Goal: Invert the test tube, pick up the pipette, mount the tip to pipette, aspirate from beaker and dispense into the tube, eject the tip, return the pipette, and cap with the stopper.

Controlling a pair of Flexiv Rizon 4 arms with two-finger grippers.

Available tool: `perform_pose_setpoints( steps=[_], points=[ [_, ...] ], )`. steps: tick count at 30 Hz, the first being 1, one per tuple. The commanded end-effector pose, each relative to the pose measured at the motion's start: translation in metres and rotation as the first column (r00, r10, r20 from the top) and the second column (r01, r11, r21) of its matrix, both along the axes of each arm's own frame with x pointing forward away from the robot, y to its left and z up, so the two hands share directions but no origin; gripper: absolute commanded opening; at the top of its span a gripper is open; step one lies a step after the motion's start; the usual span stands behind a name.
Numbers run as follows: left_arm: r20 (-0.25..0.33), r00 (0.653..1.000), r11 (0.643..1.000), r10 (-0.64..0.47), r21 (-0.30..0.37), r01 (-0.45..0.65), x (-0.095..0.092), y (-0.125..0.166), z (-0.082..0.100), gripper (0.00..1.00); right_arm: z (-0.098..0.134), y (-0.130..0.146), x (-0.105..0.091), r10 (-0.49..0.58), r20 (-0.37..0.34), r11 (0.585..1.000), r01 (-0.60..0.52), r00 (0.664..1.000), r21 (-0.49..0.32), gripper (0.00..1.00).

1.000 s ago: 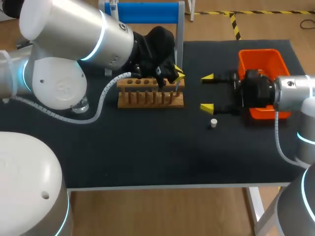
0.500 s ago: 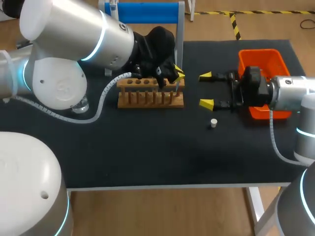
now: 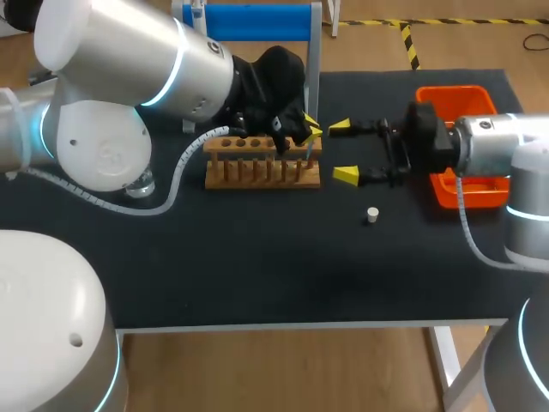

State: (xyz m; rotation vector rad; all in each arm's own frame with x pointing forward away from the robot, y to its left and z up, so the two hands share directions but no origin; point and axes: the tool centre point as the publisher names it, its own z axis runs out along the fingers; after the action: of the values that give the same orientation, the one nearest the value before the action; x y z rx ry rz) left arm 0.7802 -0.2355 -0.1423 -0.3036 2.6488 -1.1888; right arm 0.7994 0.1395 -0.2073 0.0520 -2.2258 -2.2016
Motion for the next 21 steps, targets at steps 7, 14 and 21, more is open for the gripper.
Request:
perform_pose_setpoints(
  steps=[7, 14, 21],
  points=[
    [-0.003, 1.000, 1.000, 0.001, 0.005, -0.001, 0.000, 0.000, 0.001, 0.00, 0.009, 0.014, 0.000, 0.056, -0.010, 0.998, -0.056, 0.998, -0.004, 1.00],
    [-0.003, 1.000, 1.000, 0.001, 0.005, -0.001, 0.000, 0.000, 0.001, 0.00, 0.014, 0.021, -0.003, 0.083, -0.020, 0.997, -0.083, 0.996, 0.005, 1.00],
    [-0.003, 1.000, 1.000, 0.001, 0.005, -0.001, 0.000, 0.000, 0.001, 0.00, 0.016, 0.029, -0.004, 0.098, -0.026, 0.995, -0.098, 0.995, 0.002, 1.00]
  ],
)
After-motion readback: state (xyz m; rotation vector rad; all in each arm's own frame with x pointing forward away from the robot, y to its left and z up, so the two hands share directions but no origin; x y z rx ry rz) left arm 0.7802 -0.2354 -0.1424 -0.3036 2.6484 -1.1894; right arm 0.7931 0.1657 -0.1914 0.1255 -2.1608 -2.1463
